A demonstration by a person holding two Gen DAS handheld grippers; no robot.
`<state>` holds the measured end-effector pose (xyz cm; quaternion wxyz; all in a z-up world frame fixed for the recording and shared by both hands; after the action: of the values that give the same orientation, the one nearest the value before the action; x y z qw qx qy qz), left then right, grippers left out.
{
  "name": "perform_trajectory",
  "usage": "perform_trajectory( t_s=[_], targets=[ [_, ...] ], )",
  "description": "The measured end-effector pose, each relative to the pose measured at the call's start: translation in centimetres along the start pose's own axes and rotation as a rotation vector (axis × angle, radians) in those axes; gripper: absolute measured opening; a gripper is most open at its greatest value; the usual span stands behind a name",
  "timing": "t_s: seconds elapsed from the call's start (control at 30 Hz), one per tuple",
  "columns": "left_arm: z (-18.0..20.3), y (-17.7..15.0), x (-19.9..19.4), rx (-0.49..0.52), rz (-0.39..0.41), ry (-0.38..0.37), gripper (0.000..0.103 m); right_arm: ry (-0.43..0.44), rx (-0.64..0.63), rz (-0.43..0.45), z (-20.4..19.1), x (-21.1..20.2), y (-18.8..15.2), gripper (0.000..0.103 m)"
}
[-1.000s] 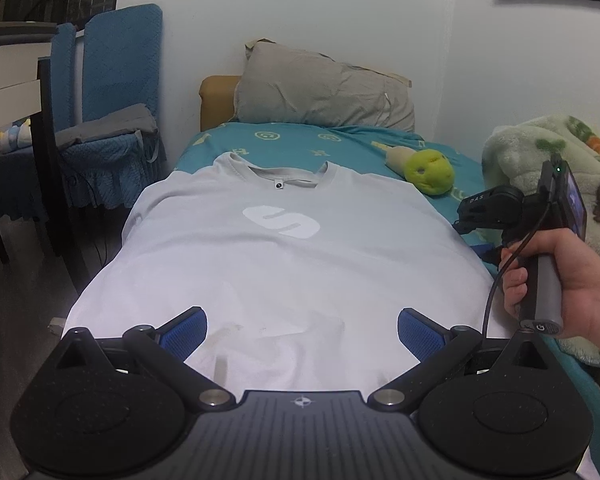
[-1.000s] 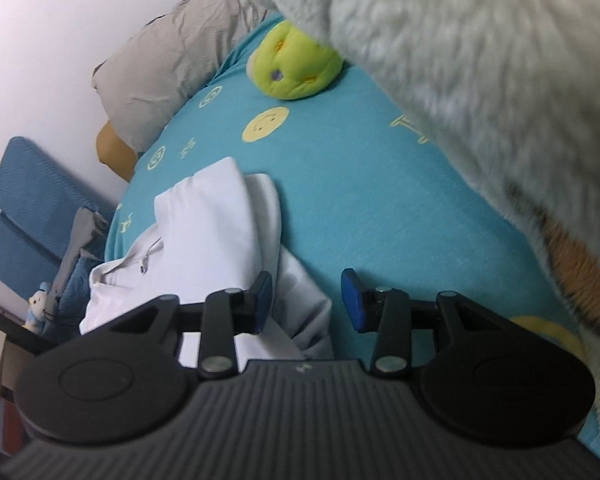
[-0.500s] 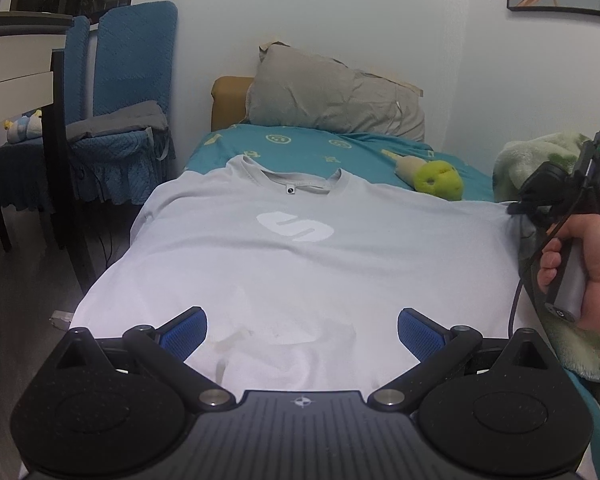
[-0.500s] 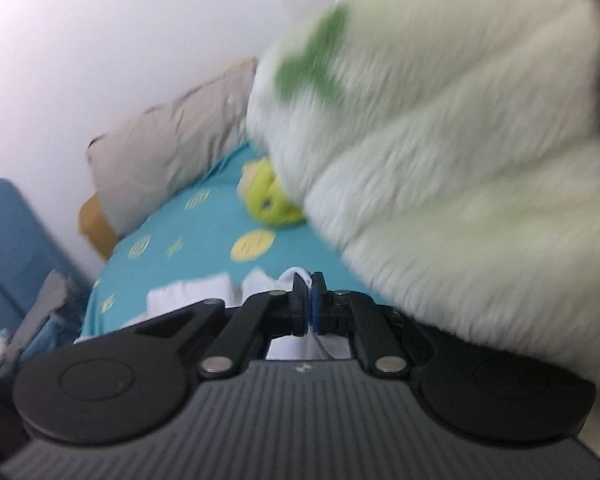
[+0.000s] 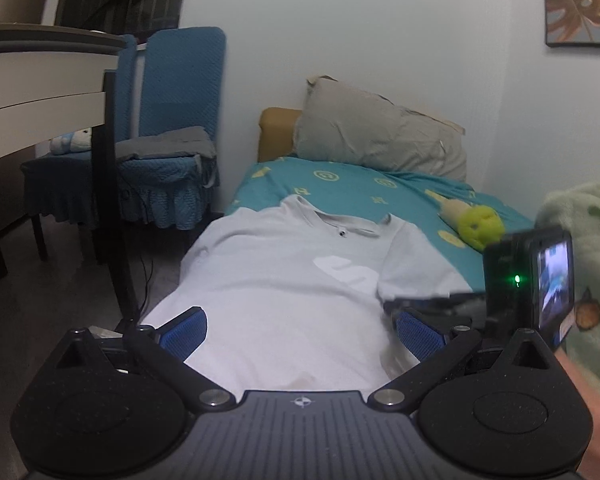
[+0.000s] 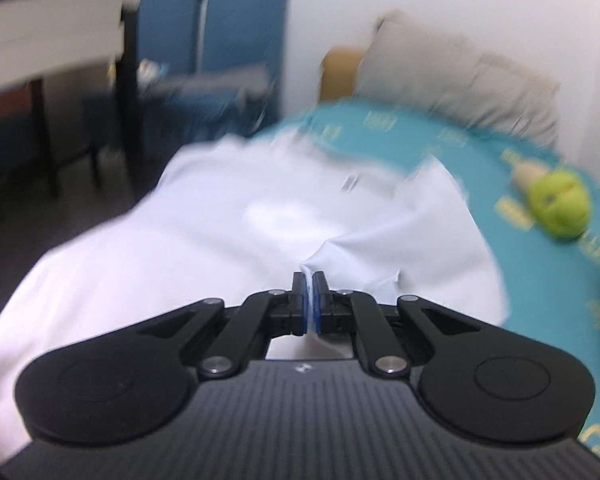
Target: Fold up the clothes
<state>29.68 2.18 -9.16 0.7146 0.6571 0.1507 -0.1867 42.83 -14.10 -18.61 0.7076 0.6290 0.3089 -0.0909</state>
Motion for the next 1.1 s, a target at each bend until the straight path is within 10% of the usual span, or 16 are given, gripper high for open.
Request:
perform_trajectory(
  t_s=[0.03,0.1,0.8,1.1],
  targets=[
    [-0.4,0.2,0.0,-0.009,0.004,0.008,0.103,0.017,0.034,-0.003,0.3,0.2,0.2,0.029],
    [-1.0,0.5,-0.1,-0.014,0.008,0.028,0.103,0.048,0.126,0.026,0.9,-0.6,0.8,0.092],
    [5.0,-2.6,-0.4,0.258,-0.045,-0.054,0.096,-0.127,0.626,0.271,7.7,-29.3,1.5,0.092],
    [15.6,-1.4,6.9,0.577,-0.001,-0.150,0.089,-0.205,0.628,0.304,12.2,-27.1,0.2,0.092]
  ],
)
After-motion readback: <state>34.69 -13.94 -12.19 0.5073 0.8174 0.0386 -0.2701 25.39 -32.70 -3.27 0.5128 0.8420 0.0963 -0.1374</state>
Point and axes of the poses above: each gripper's, at about its wrist camera, not at the fingertips, and x roughly the way its jaws point, z to its right, y to its top, the point moved 7 cm from there along x, roughly the way its jaws point
